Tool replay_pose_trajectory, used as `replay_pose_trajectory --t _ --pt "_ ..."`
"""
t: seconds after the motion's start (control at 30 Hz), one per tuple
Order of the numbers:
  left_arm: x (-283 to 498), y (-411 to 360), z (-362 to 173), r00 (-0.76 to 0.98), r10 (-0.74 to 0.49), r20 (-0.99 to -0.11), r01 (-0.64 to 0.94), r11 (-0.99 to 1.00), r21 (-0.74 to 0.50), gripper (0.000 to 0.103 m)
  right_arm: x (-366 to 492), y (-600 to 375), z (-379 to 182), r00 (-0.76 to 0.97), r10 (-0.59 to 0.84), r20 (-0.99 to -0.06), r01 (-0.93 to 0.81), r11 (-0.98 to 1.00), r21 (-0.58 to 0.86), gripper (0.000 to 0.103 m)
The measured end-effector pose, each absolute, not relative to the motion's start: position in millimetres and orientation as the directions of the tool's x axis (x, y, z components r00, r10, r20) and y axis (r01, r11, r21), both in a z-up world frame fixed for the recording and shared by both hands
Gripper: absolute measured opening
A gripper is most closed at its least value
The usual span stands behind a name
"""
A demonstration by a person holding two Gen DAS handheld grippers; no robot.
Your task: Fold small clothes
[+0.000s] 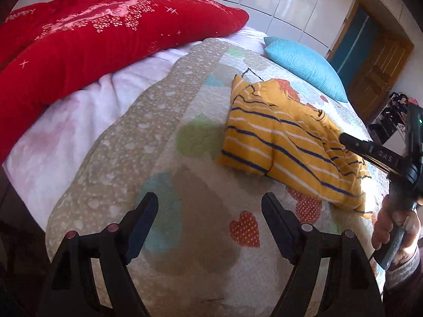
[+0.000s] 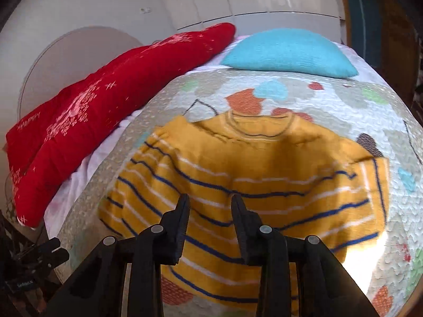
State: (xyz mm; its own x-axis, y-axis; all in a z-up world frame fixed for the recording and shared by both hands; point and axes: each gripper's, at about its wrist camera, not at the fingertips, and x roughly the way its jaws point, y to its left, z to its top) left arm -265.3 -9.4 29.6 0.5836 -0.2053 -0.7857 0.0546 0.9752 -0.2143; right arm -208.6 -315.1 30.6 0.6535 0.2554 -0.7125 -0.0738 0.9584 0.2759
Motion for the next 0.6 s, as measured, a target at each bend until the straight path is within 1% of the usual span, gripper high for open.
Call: replay_pose_trajectory --t 0.1,0.17,0.27,0.33,0.37,0.4,0.47,0.6 --pt "-280 -2 36 0.615 -0.155 -0.773 0.036 0.985 -0.169 0.08 -182 -268 16 0.611 0.309 -0.728 -0.132 0.947 0.292 0.037" --pt "-289 3 41 0.638 -0.104 -0.763 0.023 0.993 -0.116 0.08 -163 -241 3 0.578 0.335 -0.744 -0.162 0.941 0.298 0.037" --pt "-298 14 46 0.667 -0.043 -0.744 -0.007 0.998 -0.063 0.081 -139 -202 -20 0.483 0.397 -0.781 -0.199 0.918 0.343 0.037" --pt "-301 20 49 0.678 -0.024 -0.735 -0.023 0.998 -0.054 0.082 -128 -178 -34 0.43 0.381 -0.819 -0.22 0.924 0.314 0.045" --pt "-303 23 51 0.683 -0.015 -0.73 -0.032 0.998 -0.05 0.083 -127 -172 -36 0.437 0.364 -0.823 -0.227 0.929 0.291 0.047" --pt "-304 25 52 0.688 -0.003 -0.726 -0.041 0.998 -0.043 0.083 -129 -168 -35 0.442 0.358 -0.822 -0.234 0.931 0.279 0.05" --pt "-304 26 51 0.691 0.019 -0.722 -0.053 0.998 -0.026 0.085 -134 -169 -28 0.449 0.362 -0.817 -0.247 0.929 0.276 0.05" --pt "-306 24 49 0.686 0.019 -0.728 -0.049 0.999 -0.021 0.085 -158 -187 -2 0.505 0.391 -0.77 -0.262 0.919 0.294 0.05"
